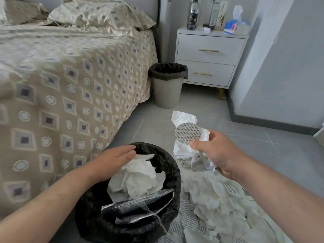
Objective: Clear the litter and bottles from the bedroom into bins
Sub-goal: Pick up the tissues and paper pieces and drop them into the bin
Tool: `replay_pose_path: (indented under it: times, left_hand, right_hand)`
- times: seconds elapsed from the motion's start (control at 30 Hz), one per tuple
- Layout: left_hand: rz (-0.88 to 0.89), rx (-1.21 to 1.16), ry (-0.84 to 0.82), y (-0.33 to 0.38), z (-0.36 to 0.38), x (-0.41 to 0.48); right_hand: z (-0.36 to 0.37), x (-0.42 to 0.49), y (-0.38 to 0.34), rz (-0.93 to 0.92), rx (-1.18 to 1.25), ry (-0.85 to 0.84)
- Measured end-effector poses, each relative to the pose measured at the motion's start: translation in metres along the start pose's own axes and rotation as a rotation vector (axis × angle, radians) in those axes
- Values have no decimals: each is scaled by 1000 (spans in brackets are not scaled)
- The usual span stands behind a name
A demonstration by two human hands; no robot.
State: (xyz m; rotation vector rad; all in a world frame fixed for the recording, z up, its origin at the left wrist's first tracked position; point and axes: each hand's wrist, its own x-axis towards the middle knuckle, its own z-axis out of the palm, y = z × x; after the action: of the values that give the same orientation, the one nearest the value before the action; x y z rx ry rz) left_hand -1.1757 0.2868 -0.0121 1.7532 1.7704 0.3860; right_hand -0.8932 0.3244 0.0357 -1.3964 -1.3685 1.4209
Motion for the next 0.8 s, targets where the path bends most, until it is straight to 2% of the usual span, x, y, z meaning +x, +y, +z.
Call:
replay_pose_path:
  times: [0.1, 0.17, 0.2, 0.27, 0.37, 0.47, 0.5, 0.63, 0.8]
  left_hand:
    - [19, -297, 158, -10, -14, 3]
    - [-101, -623, 264, -17, -22, 3]
    - [-170, -711, 306, -22, -25, 4]
    - [-254, -616, 383, -38, -28, 5]
    - [-304, -211, 461, -54, -26, 3]
    - [-360, 38, 181, -53, -17, -2]
    - [-357, 52, 134, -54, -14, -3]
    - [-323, -32, 194, -56, -8, -2]
    - [-365, -86, 155, -58, -10, 3]
  right_hand:
    - [0, 0, 3, 11, -4, -6]
    - [2, 1, 5, 18, 1, -8]
    - [4, 2, 6, 15, 0, -9]
    - [10, 5, 7, 6, -14, -21]
    - [21, 10, 8, 6, -34, -41]
    - [33, 15, 9, 0, -47, -48]
    - [38, 16, 9, -2, -52, -52]
    - [66, 18, 10, -44, -125, -134]
    - [109, 25, 25, -41, -403, -269]
